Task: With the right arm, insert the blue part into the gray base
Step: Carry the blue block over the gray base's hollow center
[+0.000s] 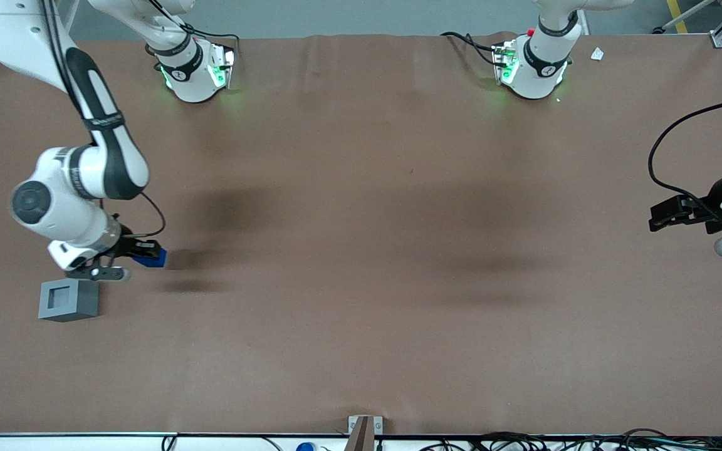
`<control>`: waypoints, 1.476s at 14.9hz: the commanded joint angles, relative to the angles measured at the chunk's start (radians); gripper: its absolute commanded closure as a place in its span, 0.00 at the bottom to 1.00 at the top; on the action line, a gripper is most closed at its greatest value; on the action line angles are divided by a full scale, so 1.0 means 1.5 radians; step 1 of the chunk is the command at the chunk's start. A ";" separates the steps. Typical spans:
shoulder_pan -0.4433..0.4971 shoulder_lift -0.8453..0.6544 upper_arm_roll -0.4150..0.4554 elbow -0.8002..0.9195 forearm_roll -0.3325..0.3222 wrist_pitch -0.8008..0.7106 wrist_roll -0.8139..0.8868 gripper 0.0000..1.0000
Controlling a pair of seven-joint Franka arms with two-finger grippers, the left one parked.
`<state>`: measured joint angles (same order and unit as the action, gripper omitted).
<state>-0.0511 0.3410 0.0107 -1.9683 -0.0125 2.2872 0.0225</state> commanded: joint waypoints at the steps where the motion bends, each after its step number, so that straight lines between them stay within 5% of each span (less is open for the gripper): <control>1: -0.062 -0.005 0.007 0.062 -0.009 -0.056 -0.075 0.96; 5: -0.119 0.060 0.005 0.166 -0.011 -0.078 -0.165 0.96; 12: -0.132 0.167 -0.035 0.340 -0.007 -0.164 -0.288 0.96; 22: -0.128 0.255 -0.051 0.468 0.024 -0.233 -0.294 0.97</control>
<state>-0.2402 0.6969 -0.0570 -1.3007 0.0002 1.9445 -0.4039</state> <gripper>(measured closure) 0.489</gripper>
